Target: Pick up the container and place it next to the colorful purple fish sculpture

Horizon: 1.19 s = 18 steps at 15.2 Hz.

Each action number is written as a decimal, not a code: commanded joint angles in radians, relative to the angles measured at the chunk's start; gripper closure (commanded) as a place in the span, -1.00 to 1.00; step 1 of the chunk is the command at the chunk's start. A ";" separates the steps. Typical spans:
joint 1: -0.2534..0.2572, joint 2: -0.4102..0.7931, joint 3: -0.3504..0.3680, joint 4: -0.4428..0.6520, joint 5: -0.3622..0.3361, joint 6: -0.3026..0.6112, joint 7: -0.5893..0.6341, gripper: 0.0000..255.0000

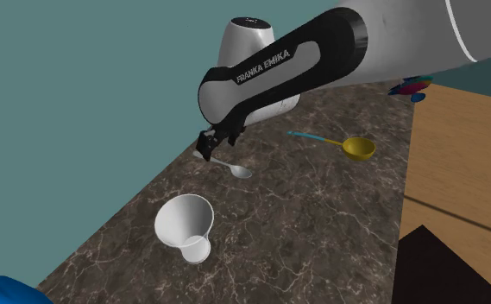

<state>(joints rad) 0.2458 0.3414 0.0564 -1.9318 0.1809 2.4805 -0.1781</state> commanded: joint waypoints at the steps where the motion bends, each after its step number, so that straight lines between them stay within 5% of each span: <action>1: 0.001 0.028 0.004 0.013 0.003 0.018 -0.007 -1.00; 14: 0.006 0.090 0.007 0.027 0.006 0.067 -0.008 -1.00; 15: 0.006 0.090 0.007 0.027 0.006 0.067 -0.008 1.00; 18: 0.006 0.090 0.007 0.027 0.006 0.067 -0.008 1.00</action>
<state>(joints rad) 0.2520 0.4311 0.0636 -1.9052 0.1866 2.5473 -0.1864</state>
